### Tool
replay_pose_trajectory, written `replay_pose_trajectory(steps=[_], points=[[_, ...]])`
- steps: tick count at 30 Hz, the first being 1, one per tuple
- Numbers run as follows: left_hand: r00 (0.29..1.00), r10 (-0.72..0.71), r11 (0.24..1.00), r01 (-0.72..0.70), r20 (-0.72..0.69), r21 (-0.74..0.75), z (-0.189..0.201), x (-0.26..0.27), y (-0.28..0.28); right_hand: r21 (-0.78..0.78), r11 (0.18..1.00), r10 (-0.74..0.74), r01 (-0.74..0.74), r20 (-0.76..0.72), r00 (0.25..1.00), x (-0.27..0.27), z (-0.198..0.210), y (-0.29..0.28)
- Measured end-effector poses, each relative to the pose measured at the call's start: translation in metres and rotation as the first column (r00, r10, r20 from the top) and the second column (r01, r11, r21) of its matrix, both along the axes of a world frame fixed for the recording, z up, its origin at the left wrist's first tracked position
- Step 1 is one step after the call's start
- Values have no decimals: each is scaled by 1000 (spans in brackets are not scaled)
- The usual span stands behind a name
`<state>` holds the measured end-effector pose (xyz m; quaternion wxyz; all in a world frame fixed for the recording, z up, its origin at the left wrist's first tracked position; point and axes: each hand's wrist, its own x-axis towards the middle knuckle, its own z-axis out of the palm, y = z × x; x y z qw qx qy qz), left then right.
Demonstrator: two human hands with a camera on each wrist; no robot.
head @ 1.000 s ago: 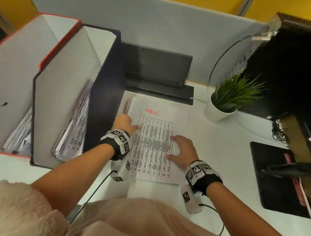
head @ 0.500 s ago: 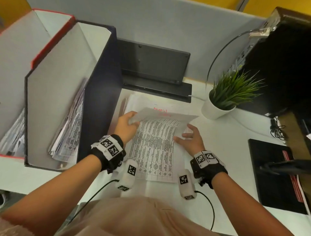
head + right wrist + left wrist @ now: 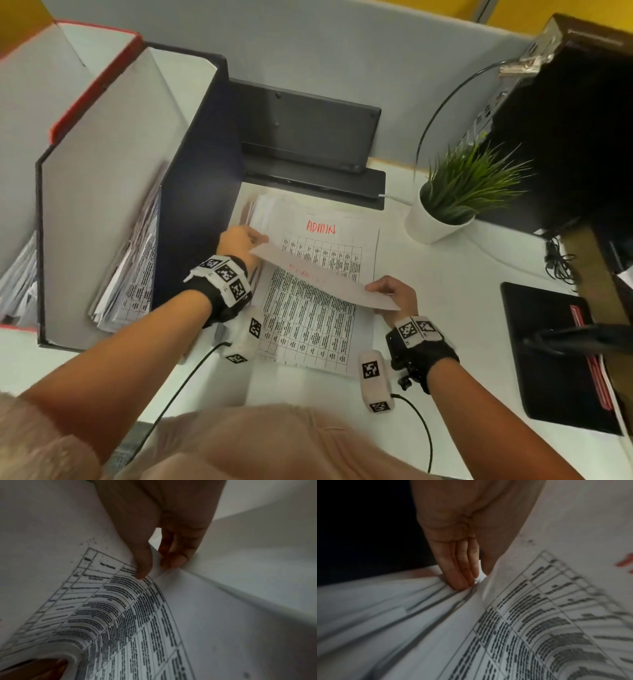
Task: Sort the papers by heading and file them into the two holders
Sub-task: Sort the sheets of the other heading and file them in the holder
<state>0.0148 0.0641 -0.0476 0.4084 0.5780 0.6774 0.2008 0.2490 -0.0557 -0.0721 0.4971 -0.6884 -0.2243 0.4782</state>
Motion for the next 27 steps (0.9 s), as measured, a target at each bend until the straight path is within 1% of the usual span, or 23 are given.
replay_pose_trajectory(steps=[2, 4, 6, 8, 10, 13, 16, 17, 18, 20, 21, 23, 25, 26, 27], points=[[999, 28, 994, -25, 31, -102, 2, 0, 4, 1, 999, -47, 47, -52, 998, 0, -3, -1], [998, 60, 984, -61, -10, -166, 5, 1, 6, -26, 995, -98, 95, -121, 988, 2, -6, -1], [995, 70, 977, -82, -71, -195, 6, 4, 8, -49, 995, -94, 87, -168, 981, 5, -9, -1], [991, 39, 984, -61, -130, -166, 5, 6, 9, -30, 998, -50, 46, -129, 990, 4, -11, -1], [984, -19, 993, -2, -176, -119, 4, 7, 8, -6, 1000, -15, 14, -57, 998, 4, -14, -2], [978, -65, 997, 56, -200, -50, 0, 6, 6, -6, 1000, -6, 6, 54, 999, 2, -14, -1], [974, -70, 996, 79, -215, 34, -4, 4, 3, 10, 999, -41, 41, 65, 997, 2, -15, -1], [977, -67, 993, 85, -202, 83, -6, 4, 1, 16, 999, -33, 31, 90, 995, 2, -12, 0], [986, -55, 986, 79, -160, 148, -6, 4, -2, 16, 1000, -11, 9, 140, 990, 1, -11, 1], [999, -35, 961, 38, -16, 274, -5, 4, -8, -6, 999, 46, -46, 233, 971, 3, -10, 2], [997, -41, 954, 19, 68, 300, -5, 4, -11, -35, 997, 70, -63, 262, 963, 3, -9, 3], [970, -49, 965, -15, 238, 262, -6, 3, -16, -88, 994, 91, -67, 314, 945, 6, -7, 6], [919, -13, 988, -49, 394, 147, -4, 1, -19, -77, 995, 87, -63, 362, 928, 5, -1, 8], [891, 11, 994, -59, 453, 92, -1, 1, -20, -29, 998, 64, -58, 331, 941, 4, 3, 9], [873, 25, 996, -63, 487, 62, 2, 1, -20, 19, 999, 37, -44, 271, 962, 4, 6, 10]])
